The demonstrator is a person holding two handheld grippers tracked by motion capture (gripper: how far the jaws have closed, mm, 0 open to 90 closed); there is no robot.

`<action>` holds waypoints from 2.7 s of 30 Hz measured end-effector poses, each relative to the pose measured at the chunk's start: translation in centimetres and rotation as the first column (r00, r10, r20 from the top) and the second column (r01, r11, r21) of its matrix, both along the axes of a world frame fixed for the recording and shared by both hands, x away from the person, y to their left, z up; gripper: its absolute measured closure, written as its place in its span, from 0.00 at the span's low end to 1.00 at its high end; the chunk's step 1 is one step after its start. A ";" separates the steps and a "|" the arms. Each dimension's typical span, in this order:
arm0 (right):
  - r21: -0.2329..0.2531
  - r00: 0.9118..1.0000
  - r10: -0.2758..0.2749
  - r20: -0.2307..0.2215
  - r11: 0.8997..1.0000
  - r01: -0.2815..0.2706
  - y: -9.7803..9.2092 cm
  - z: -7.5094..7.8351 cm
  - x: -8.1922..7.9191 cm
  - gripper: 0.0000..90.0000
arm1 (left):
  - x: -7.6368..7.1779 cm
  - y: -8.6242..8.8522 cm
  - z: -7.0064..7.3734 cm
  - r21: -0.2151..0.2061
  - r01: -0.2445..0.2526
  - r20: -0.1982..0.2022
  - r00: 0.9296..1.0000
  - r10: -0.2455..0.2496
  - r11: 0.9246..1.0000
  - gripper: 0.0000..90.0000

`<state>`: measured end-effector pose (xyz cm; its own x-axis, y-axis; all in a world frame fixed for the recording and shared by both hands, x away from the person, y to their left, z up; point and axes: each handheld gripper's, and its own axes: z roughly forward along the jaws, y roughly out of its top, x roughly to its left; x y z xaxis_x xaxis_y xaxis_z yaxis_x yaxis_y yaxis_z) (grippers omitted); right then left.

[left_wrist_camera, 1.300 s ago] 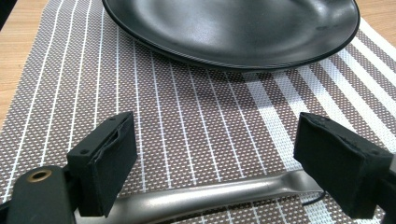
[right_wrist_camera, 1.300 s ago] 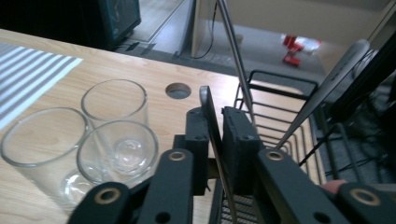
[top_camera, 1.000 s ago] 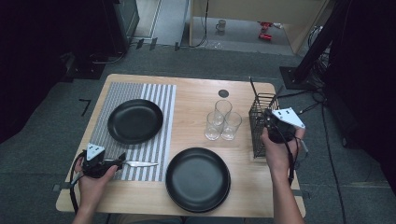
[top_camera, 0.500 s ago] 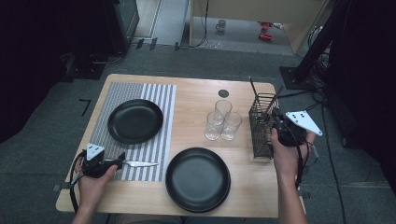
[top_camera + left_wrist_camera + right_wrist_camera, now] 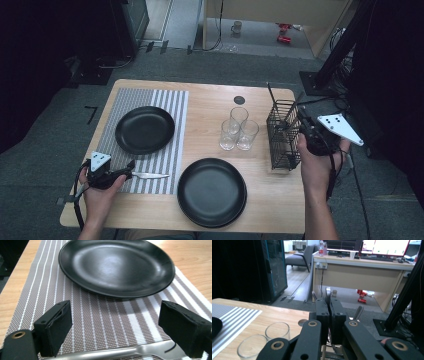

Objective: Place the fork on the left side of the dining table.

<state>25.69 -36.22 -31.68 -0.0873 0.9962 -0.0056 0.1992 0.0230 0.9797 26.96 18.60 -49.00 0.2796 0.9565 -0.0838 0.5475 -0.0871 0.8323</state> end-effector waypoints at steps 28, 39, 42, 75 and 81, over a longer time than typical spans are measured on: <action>0.008 0.982 0.153 0.112 0.988 -0.155 4.6 3.0 -2.9 0.98 | 0.2 -7.5 3.6 -0.016 0.158 0.098 0.983 -0.156 0.987 0.13; 0.041 0.970 0.228 0.087 0.972 -0.232 6.5 1.7 -2.5 0.98 | 0.3 -10.4 4.4 -0.021 0.227 0.117 0.968 -0.223 0.974 0.13; 0.045 0.966 0.244 0.085 0.968 -0.248 7.0 1.4 -2.4 0.98 | 0.4 -11.2 4.5 -0.024 0.245 0.117 0.964 -0.241 0.969 0.13; 0.087 0.924 0.373 0.079 0.921 -0.379 12.2 -0.1 -1.5 0.98 | 0.7 -16.6 5.1 -0.033 0.360 0.126 0.927 -0.353 0.933 0.15; 0.095 0.917 0.390 0.084 0.913 -0.397 13.1 -0.2 -1.5 0.98 | 0.7 -17.5 5.2 -0.032 0.384 0.137 0.916 -0.376 0.923 0.15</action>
